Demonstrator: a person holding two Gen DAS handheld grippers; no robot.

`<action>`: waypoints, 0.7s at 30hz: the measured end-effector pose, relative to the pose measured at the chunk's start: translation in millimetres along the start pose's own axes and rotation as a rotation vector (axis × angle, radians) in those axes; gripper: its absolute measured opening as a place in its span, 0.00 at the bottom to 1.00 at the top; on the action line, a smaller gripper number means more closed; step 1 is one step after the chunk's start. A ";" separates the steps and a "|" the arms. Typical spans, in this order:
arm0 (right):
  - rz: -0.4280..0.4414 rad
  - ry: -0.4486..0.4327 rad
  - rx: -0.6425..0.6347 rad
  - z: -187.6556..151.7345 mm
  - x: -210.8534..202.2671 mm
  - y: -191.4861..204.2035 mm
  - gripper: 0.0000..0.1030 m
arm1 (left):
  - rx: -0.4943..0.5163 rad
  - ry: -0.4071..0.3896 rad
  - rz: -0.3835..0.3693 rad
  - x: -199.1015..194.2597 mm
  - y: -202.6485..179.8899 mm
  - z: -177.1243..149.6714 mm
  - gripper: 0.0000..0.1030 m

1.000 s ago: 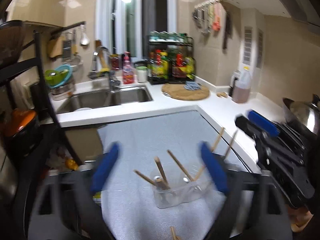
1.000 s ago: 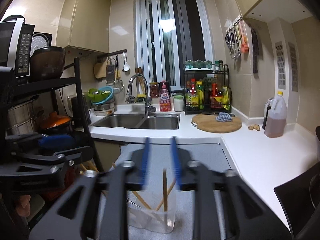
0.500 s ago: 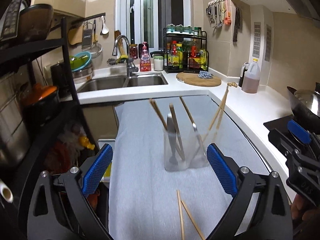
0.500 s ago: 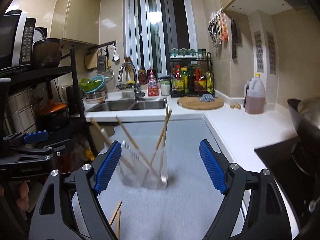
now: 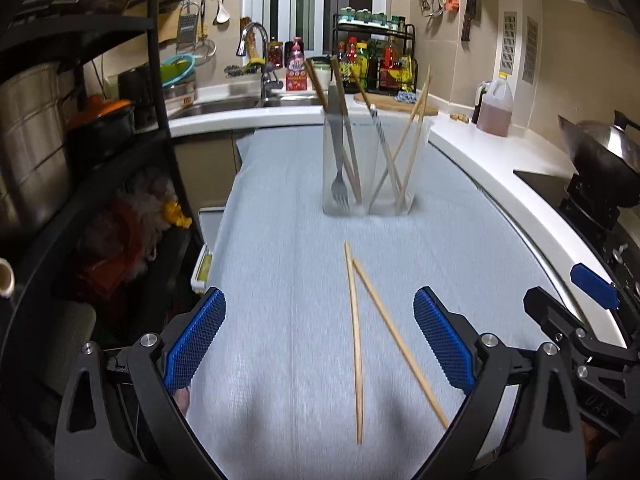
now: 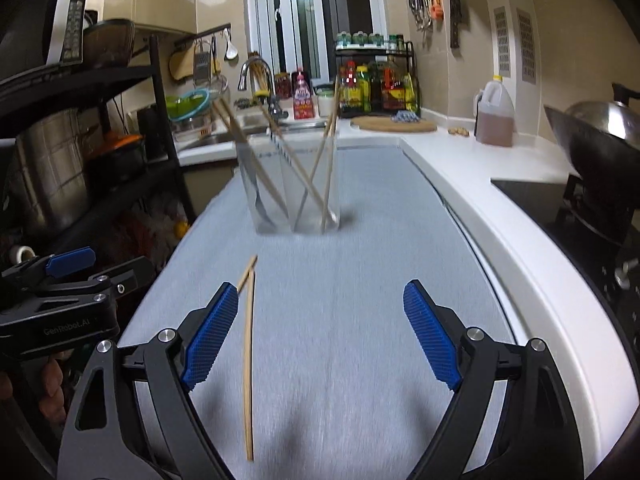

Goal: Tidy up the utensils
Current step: 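Move both tools back over the last two chopsticks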

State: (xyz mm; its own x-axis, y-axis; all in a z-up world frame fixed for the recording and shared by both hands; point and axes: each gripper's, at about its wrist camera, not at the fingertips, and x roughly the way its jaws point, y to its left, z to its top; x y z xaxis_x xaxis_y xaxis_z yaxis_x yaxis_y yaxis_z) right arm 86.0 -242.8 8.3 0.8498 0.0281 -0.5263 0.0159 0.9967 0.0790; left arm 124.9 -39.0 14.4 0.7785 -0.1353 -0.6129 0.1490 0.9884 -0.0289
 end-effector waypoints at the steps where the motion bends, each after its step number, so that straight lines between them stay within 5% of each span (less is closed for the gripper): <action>1: -0.001 0.013 -0.002 -8.4 -1.1 1.0 0.81 | -0.005 0.008 0.002 -0.3 0.5 -6.9 0.89; 8: -0.007 0.063 -0.034 -51.4 -7.8 9.6 0.81 | -0.004 0.031 0.011 -1.8 0.6 -45.5 0.89; 21: 0.010 0.064 -0.101 -89.6 1.9 22.4 0.81 | -0.030 0.048 0.026 1.6 11.2 -68.7 0.89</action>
State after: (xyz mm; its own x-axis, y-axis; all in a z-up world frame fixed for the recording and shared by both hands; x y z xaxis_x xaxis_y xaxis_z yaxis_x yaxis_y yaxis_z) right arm 40.8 -213.6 -66.8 0.8142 0.0399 -0.5792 -0.0484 0.9988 0.0007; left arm 85.9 -23.4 -41.2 0.7516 -0.1072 -0.6509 0.1105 0.9932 -0.0359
